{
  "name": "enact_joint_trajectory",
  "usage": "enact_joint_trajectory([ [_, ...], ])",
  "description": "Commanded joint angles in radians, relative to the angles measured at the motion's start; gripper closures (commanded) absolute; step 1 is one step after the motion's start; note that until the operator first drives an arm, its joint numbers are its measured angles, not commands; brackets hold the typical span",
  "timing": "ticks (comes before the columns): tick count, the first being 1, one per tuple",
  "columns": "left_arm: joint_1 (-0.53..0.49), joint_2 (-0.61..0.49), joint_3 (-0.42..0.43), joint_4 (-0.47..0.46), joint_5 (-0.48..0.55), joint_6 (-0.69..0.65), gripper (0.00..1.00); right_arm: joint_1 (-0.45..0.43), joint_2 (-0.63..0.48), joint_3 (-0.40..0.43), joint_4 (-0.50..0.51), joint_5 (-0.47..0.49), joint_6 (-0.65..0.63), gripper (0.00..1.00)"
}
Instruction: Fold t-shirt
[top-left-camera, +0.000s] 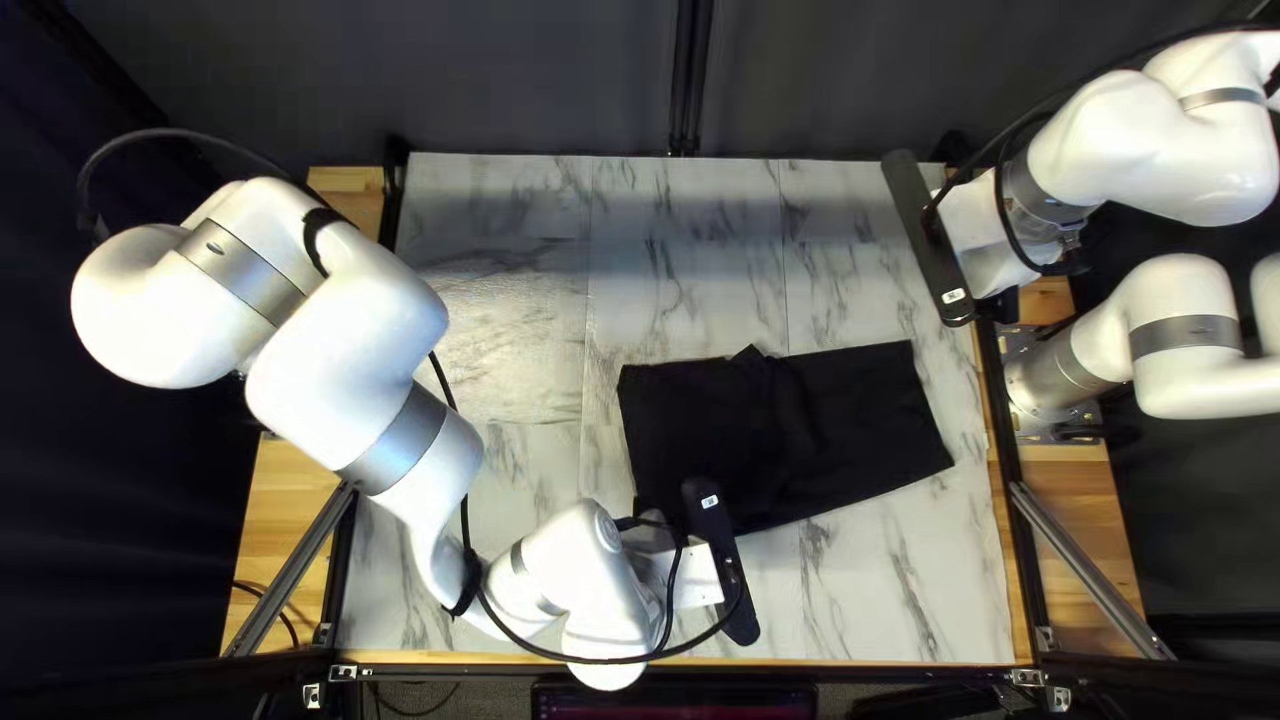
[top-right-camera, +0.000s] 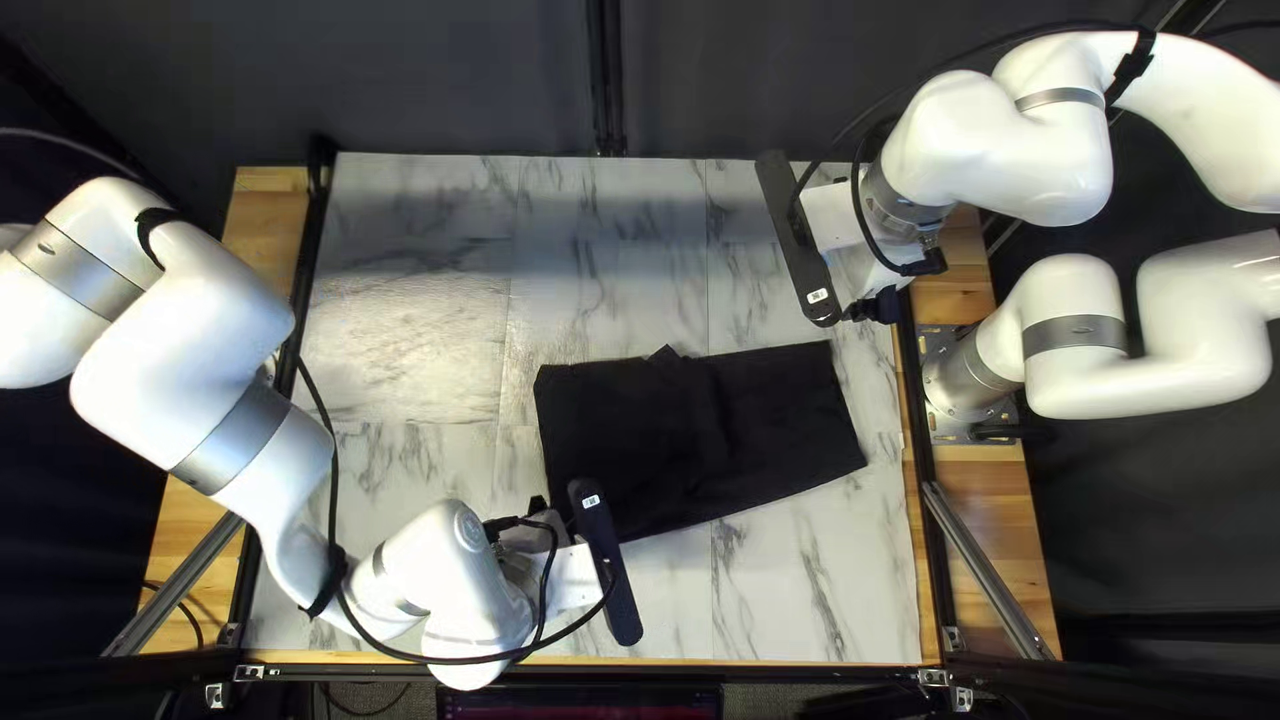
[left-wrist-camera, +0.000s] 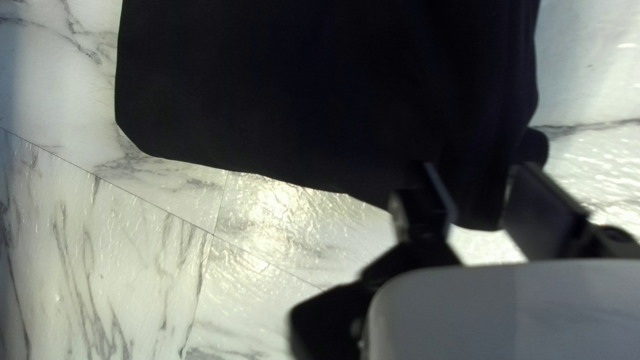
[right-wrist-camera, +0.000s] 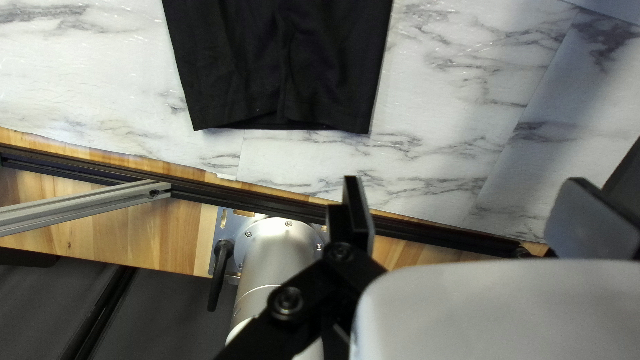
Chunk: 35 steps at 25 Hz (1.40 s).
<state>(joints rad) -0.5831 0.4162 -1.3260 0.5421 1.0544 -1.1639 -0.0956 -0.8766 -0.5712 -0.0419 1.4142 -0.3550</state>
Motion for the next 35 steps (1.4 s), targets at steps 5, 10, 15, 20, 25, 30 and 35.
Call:
enact_joint_trajectory([
  [5, 0.240, -0.385, 0.420, -0.105, -0.287, 0.269, 0.00, 0.000, 0.000, 0.000, 0.000, 0.000, 0.000, 0.00],
  [10, 0.453, -0.595, 0.703, -0.530, -0.578, 0.859, 0.00, 0.000, 0.000, 0.000, 0.000, 0.000, 0.000, 0.00],
  [15, 0.573, -0.599, 0.751, -1.183, -0.582, 1.640, 0.00, 0.000, 0.000, 0.000, 0.000, 0.000, 0.000, 0.00],
  [20, 0.682, -0.469, 0.691, -1.499, -0.484, 2.076, 0.00, 0.000, 0.000, 0.000, 0.000, 0.000, 0.000, 0.00],
  [25, 0.709, -0.363, 0.628, -1.589, -0.451, 2.195, 0.00, 0.000, 0.000, 0.000, 0.000, 0.000, 0.000, 0.00],
  [30, 0.661, -0.297, 0.571, -1.573, -0.499, 2.131, 0.00, 0.000, 0.000, 0.000, 0.000, 0.000, 0.000, 0.00],
  [35, 0.605, -0.264, 0.530, -1.412, -0.556, 1.918, 0.00, 0.000, 0.000, 0.000, 0.000, 0.000, 0.000, 0.00],
])
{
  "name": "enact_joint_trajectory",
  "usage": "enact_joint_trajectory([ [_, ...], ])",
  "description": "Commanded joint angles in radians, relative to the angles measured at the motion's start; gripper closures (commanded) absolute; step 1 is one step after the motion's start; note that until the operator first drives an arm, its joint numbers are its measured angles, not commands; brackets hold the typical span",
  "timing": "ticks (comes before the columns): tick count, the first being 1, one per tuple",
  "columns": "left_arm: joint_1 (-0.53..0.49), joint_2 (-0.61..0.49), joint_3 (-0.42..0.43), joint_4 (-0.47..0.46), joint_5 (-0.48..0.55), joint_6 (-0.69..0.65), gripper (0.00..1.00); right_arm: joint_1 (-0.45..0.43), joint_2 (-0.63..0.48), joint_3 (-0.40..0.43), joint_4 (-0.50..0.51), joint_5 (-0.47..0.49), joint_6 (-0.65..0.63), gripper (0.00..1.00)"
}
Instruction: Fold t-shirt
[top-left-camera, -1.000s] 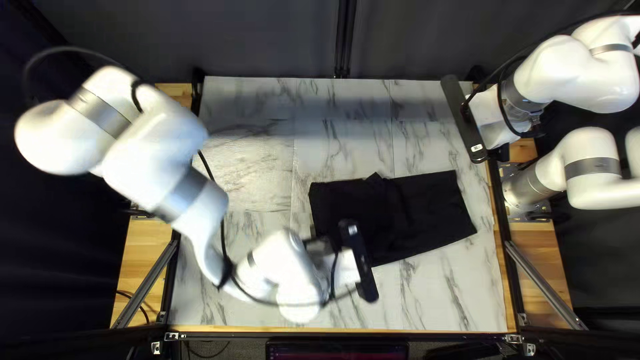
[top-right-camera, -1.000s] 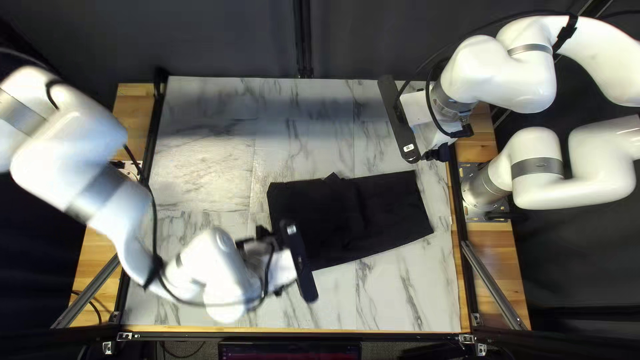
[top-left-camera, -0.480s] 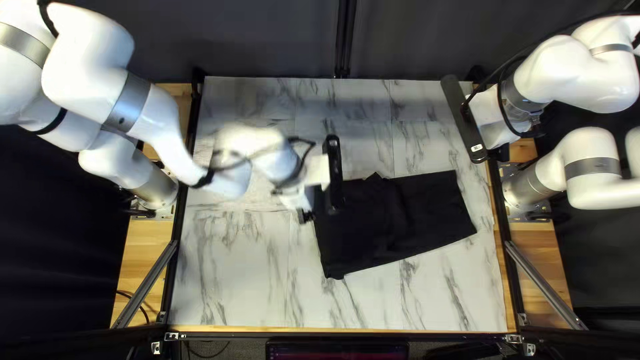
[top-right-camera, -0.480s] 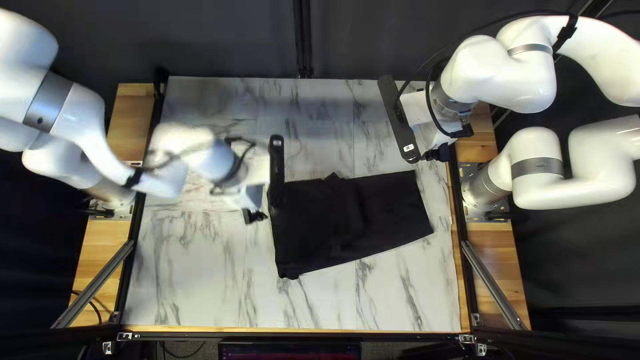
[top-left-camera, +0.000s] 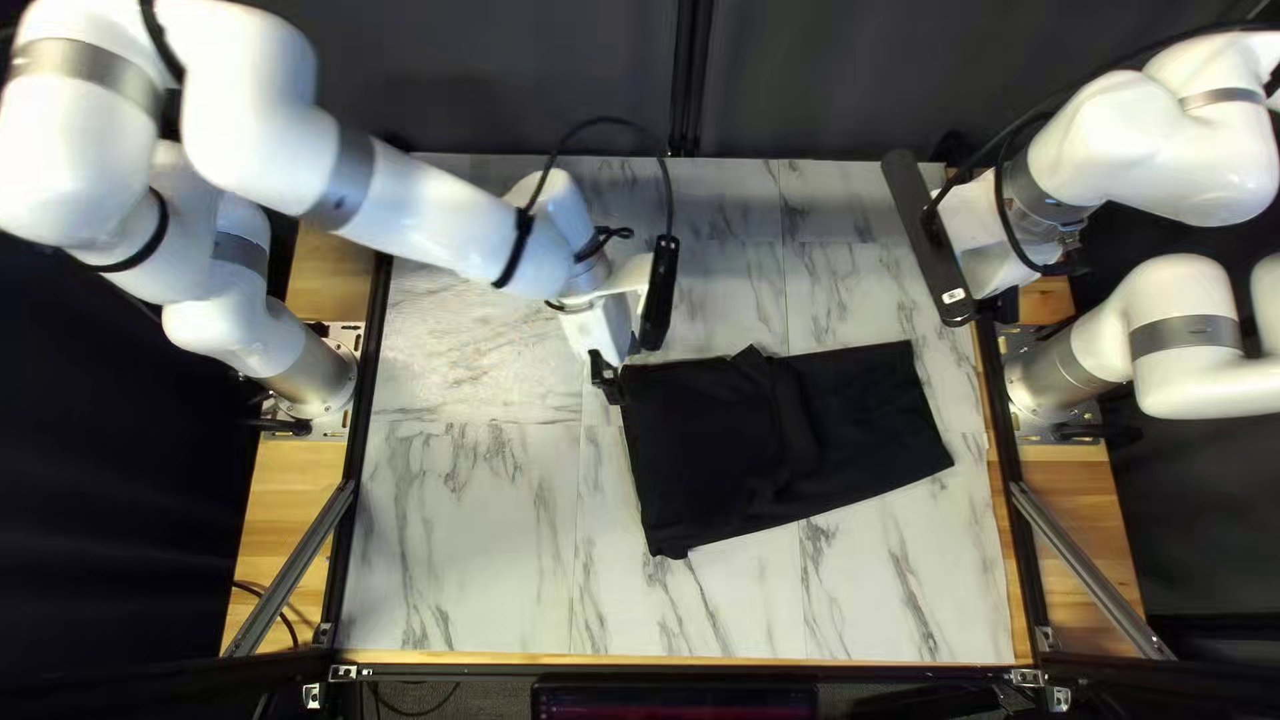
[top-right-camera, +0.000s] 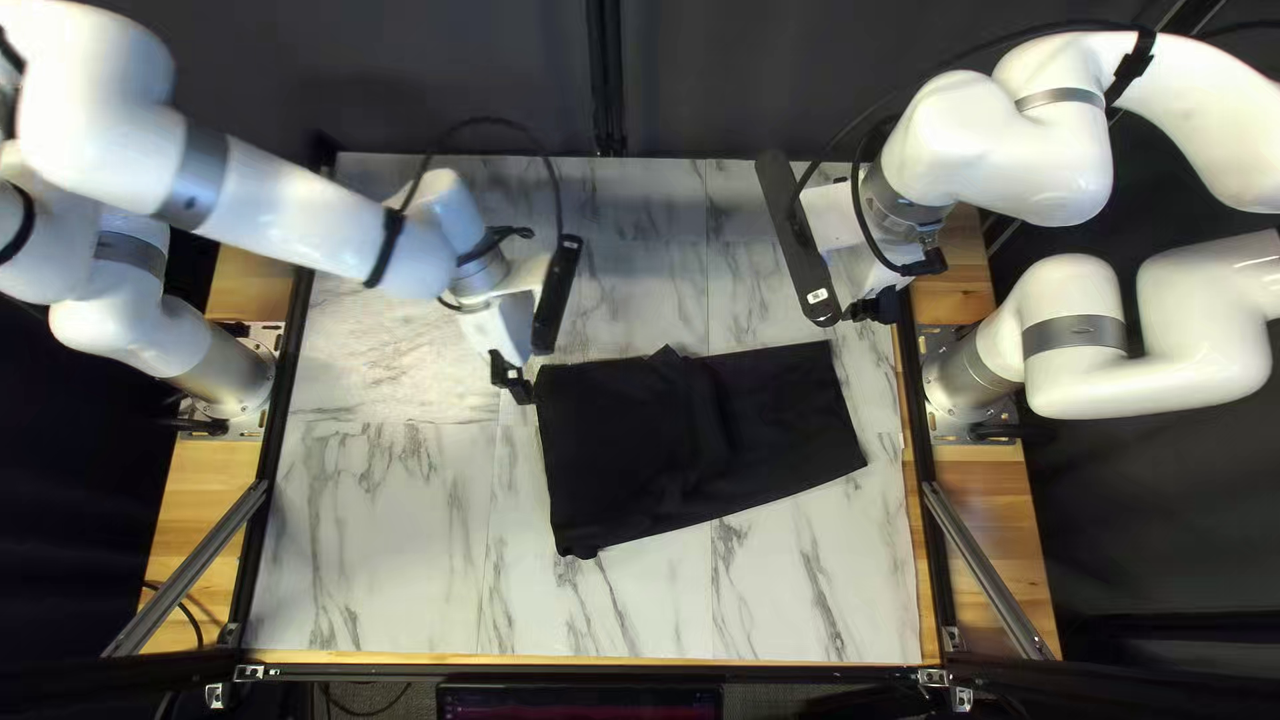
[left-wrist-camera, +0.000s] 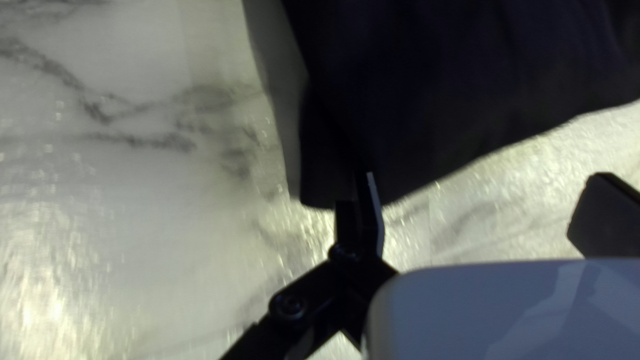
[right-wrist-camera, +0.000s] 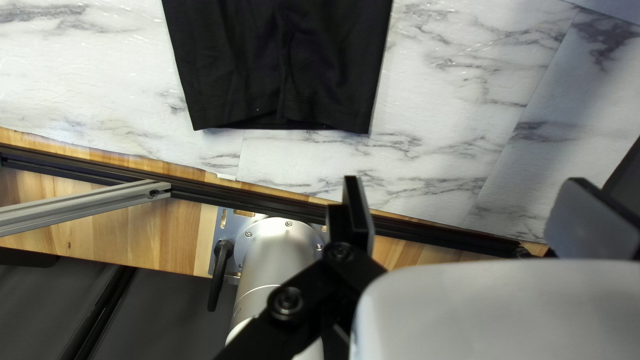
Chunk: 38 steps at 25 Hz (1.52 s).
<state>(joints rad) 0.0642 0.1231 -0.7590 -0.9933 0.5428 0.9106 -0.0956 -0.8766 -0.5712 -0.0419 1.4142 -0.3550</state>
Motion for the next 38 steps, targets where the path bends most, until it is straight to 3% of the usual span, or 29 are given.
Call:
enact_joint_trajectory([
  [1, -0.045, 0.035, -0.043, 0.146, -0.048, -0.183, 0.00, 0.000, 0.000, 0.000, 0.000, 0.000, 0.000, 0.00],
  [10, -0.068, 0.057, -0.077, 0.503, -0.046, -0.602, 0.00, 0.000, 0.000, 0.000, 0.000, 0.000, 0.000, 0.00],
  [14, -0.078, 0.070, -0.092, 0.568, -0.028, -0.687, 0.00, 0.000, 0.000, 0.000, 0.000, 0.000, 0.000, 0.00],
  [16, -0.083, 0.079, -0.100, 0.586, -0.018, -0.713, 0.06, 0.000, 0.000, 0.000, 0.000, 0.000, 0.000, 0.00],
  [17, -0.086, 0.084, -0.106, 0.594, -0.011, -0.726, 0.38, 0.000, 0.000, 0.000, 0.000, 0.000, 0.000, 0.00],
  [18, -0.087, 0.086, -0.107, 0.595, -0.010, -0.727, 0.94, 0.000, 0.000, 0.000, 0.000, 0.000, 0.000, 0.00],
  [19, -0.088, 0.092, -0.112, 0.596, -0.005, -0.729, 1.00, 0.000, 0.000, 0.000, 0.000, 0.000, 0.000, 0.00],
  [28, -0.096, 0.060, -0.108, 0.630, 0.023, -0.773, 1.00, 0.000, 0.000, 0.000, 0.000, 0.000, 0.000, 0.00],
  [38, -0.174, -0.065, -0.067, 0.833, 0.075, -1.059, 1.00, 0.000, 0.000, 0.000, 0.000, 0.000, 0.000, 0.00],
])
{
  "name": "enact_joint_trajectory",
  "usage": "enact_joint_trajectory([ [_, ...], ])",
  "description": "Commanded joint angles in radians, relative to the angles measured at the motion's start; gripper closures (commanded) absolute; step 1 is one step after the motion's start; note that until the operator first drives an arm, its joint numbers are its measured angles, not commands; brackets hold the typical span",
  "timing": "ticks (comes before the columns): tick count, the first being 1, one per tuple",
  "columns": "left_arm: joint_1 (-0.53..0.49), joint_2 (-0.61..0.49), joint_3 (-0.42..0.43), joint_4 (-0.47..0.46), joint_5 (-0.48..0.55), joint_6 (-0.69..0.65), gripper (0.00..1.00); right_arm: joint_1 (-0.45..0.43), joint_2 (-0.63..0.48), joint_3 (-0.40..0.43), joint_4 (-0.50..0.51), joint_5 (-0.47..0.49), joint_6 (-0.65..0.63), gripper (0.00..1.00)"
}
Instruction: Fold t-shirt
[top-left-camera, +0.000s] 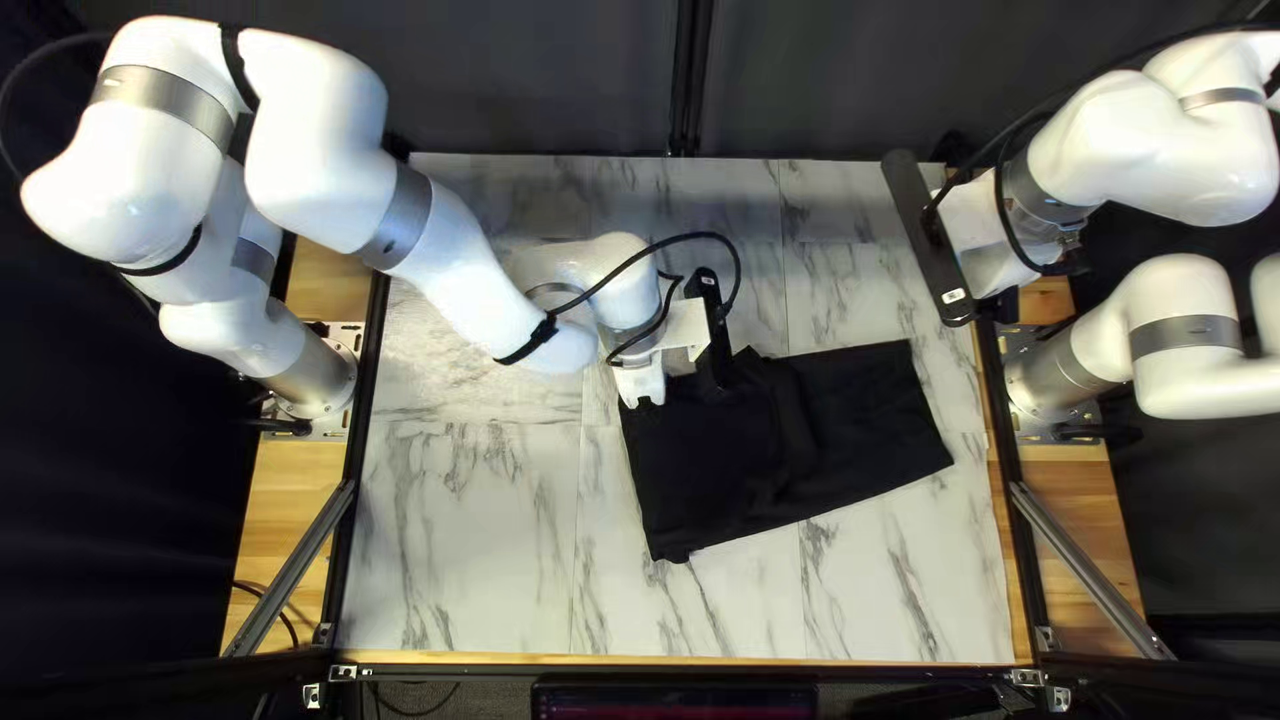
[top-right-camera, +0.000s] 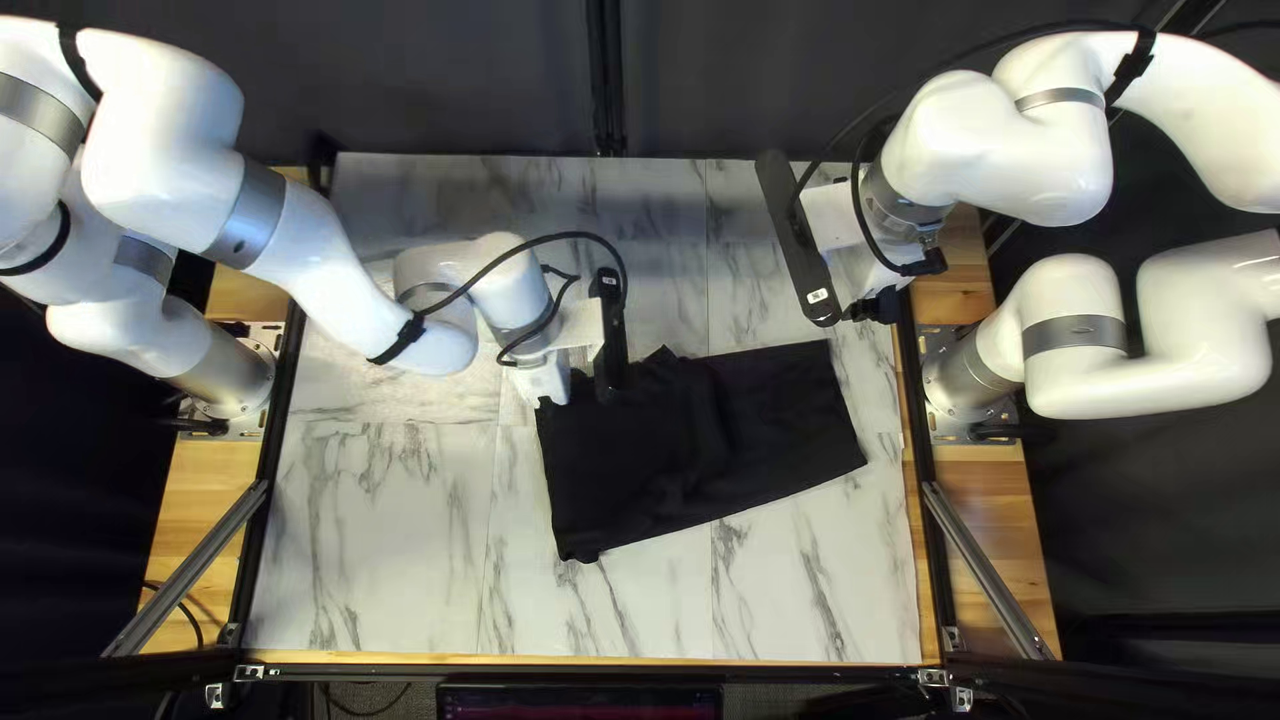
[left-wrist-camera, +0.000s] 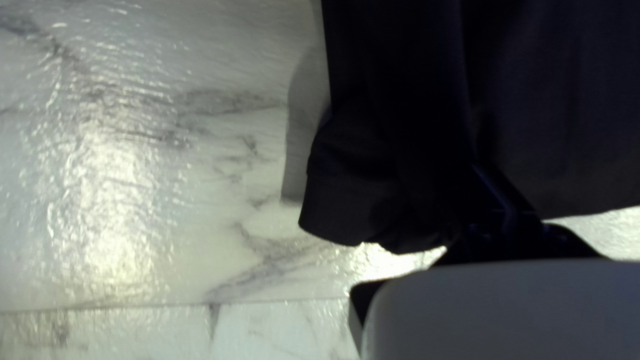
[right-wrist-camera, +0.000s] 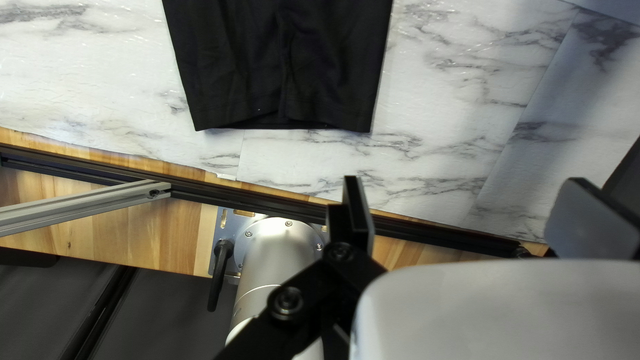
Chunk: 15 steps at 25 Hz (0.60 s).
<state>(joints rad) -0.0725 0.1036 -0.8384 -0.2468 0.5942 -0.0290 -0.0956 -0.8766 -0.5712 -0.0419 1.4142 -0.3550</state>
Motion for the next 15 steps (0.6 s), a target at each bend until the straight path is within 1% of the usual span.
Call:
enact_joint_trajectory([
  [1, -0.048, -0.058, 0.018, 0.111, 0.024, -0.155, 1.00, 0.000, 0.000, 0.000, 0.000, 0.000, 0.000, 0.00],
  [5, -0.092, -0.096, 0.038, 0.209, 0.025, -0.292, 1.00, 0.000, 0.000, 0.000, 0.000, 0.000, 0.000, 0.00],
  [11, -0.151, -0.139, 0.095, 0.384, -0.008, -0.510, 1.00, 0.000, 0.000, 0.000, 0.000, 0.000, 0.000, 0.00],
  [15, -0.160, -0.132, 0.123, 0.419, -0.046, -0.556, 1.00, 0.000, 0.000, 0.000, 0.000, 0.000, 0.000, 0.00],
])
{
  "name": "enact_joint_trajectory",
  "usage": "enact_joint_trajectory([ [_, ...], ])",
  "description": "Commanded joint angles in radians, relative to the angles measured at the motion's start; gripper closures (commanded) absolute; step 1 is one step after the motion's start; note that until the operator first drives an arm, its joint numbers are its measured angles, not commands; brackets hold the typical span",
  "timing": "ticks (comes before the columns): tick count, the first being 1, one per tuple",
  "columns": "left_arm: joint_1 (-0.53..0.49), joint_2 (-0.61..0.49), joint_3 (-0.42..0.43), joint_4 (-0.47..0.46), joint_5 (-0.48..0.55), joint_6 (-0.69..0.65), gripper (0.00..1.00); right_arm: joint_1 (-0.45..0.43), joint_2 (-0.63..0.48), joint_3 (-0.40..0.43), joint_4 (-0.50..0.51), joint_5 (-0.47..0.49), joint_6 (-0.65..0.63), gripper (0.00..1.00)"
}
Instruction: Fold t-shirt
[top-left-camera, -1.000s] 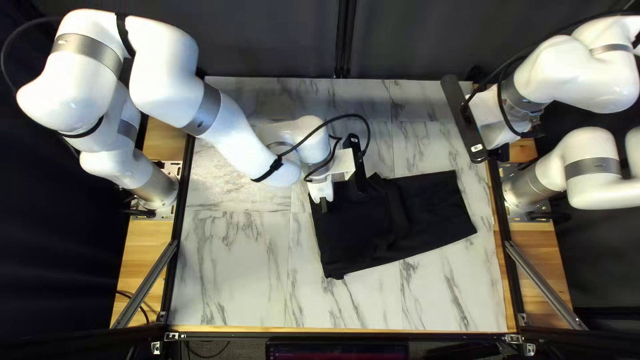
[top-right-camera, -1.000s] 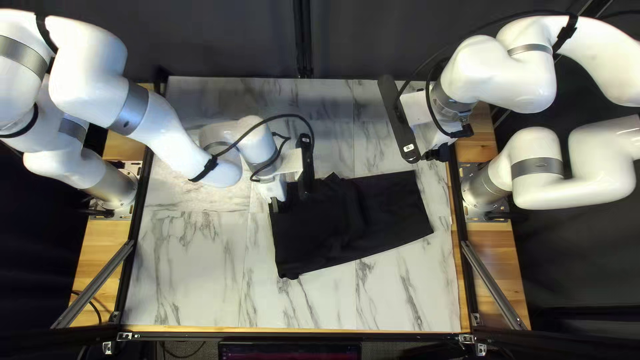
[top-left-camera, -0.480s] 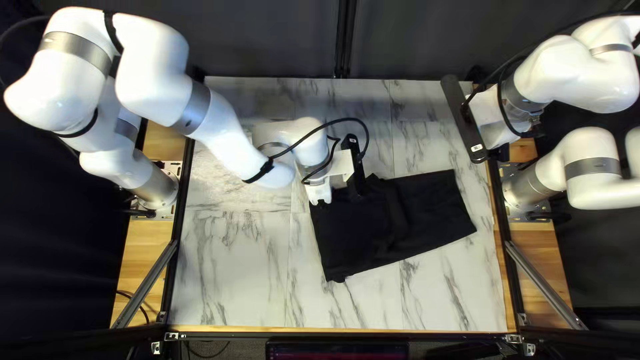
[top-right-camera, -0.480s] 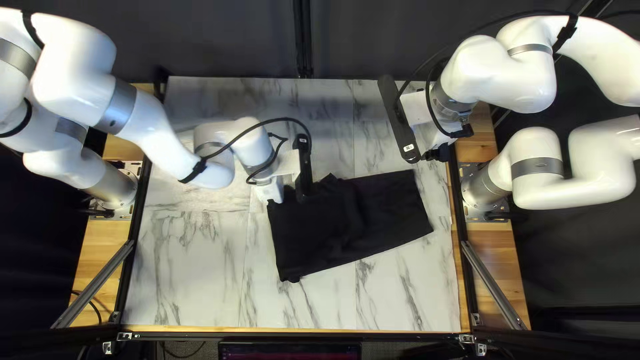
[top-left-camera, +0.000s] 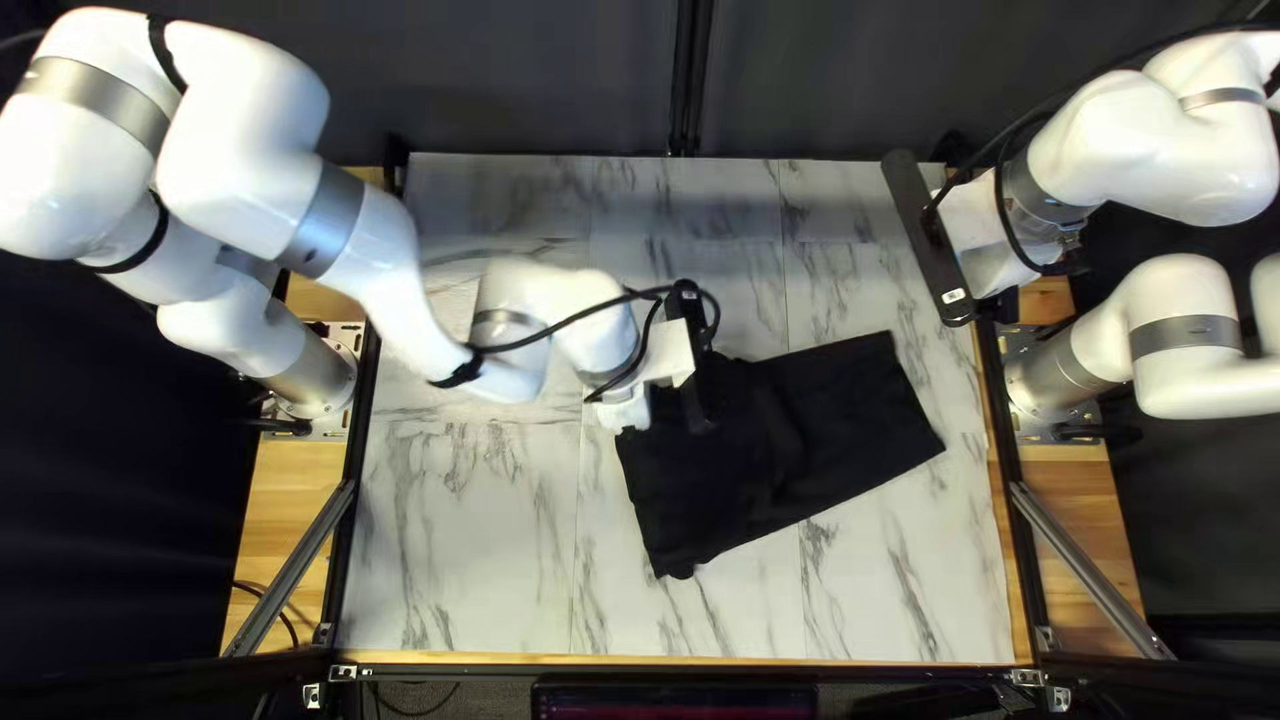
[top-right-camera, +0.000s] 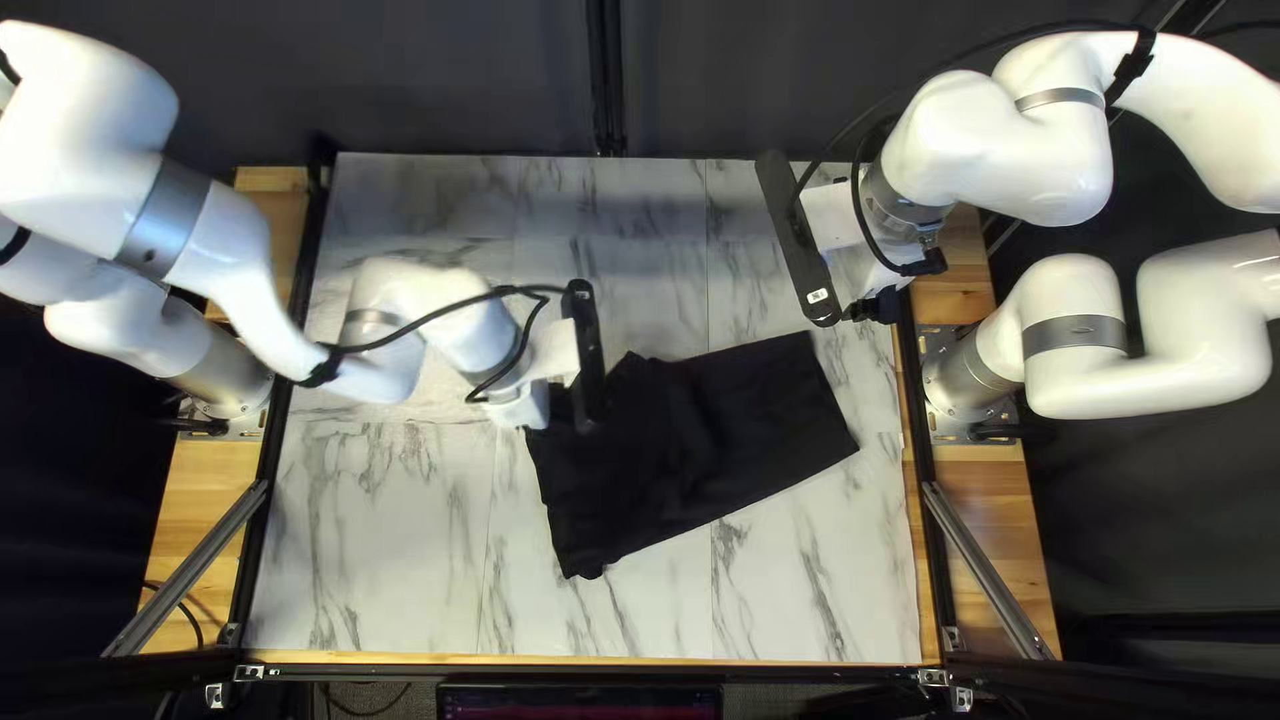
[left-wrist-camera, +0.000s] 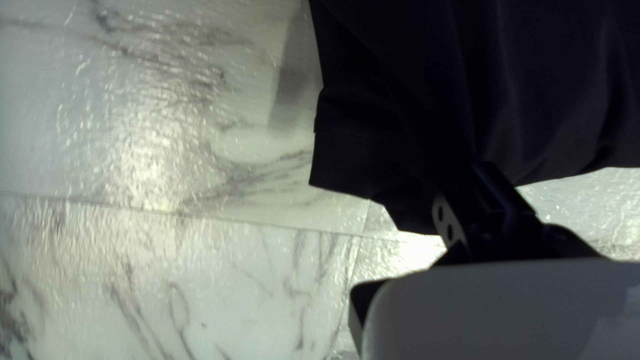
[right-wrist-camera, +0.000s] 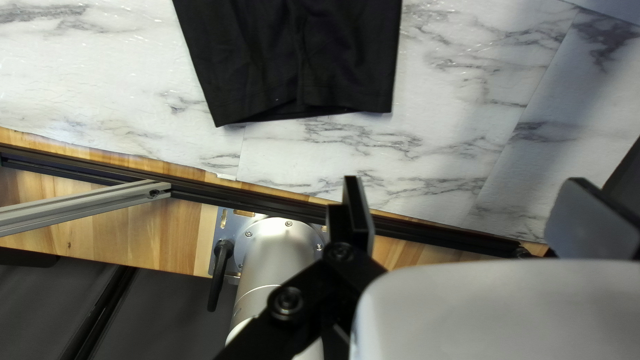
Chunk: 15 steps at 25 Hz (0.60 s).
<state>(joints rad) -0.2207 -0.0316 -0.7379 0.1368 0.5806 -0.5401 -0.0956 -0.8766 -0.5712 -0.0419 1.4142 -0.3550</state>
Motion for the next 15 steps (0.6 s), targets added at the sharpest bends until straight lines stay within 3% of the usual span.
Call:
enact_joint_trajectory([
  [1, -0.014, 0.007, 0.025, 0.036, -0.038, -0.048, 1.00, 0.000, 0.000, 0.000, 0.000, 0.000, 0.000, 0.00],
  [9, -0.038, 0.031, 0.041, 0.042, -0.051, -0.100, 1.00, 0.000, 0.000, 0.000, 0.000, 0.000, 0.000, 0.00],
  [15, -0.077, -0.054, 0.020, 0.093, 0.067, -0.170, 1.00, 0.000, 0.000, 0.000, 0.000, 0.000, 0.000, 0.00],
])
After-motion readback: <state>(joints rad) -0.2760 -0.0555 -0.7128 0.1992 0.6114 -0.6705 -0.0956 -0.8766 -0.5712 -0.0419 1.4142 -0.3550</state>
